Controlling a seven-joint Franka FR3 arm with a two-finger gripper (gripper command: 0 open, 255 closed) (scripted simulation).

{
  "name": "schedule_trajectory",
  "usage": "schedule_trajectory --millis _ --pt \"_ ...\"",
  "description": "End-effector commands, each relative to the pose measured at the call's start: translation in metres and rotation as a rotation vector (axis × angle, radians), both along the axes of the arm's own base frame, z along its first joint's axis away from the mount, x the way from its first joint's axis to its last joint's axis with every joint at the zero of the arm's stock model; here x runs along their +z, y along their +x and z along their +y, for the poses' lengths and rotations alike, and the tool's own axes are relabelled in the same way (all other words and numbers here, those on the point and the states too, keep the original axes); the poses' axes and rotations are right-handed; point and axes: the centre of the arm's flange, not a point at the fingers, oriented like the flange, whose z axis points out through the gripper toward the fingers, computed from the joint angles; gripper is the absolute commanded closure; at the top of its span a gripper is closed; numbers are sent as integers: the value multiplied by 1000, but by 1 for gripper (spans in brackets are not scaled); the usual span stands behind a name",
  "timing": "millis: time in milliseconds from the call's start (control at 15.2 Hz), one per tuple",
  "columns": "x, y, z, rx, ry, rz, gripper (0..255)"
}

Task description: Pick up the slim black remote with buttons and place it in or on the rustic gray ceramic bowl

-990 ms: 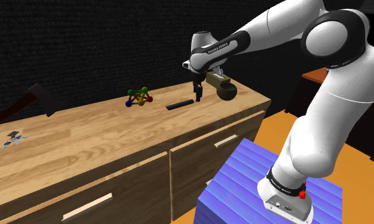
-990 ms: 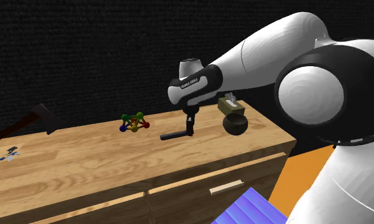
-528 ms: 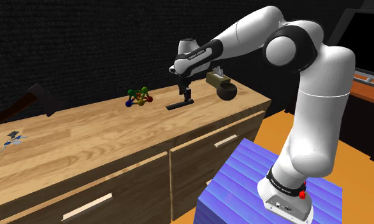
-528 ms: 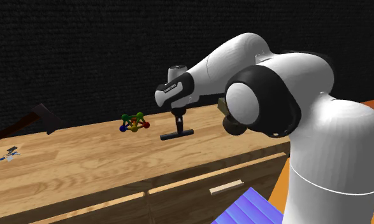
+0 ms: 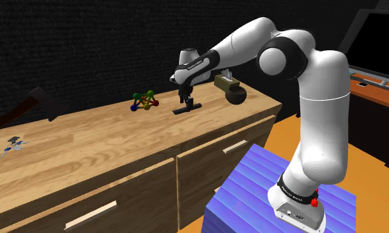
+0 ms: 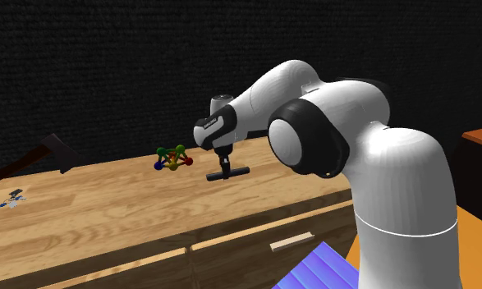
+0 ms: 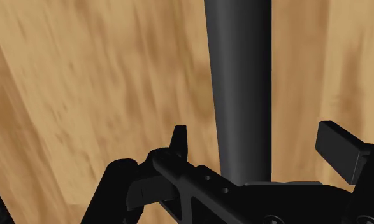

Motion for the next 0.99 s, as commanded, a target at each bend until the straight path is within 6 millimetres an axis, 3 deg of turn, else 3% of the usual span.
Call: schedule_trajectory --millis 0,528,594,924 --pt "-10 1 0 1 0 -1 0" --pt "-13 2 0 1 0 -1 0" --pt "-13 2 0 1 0 -1 255" --pt "-13 2 0 1 0 -1 255"
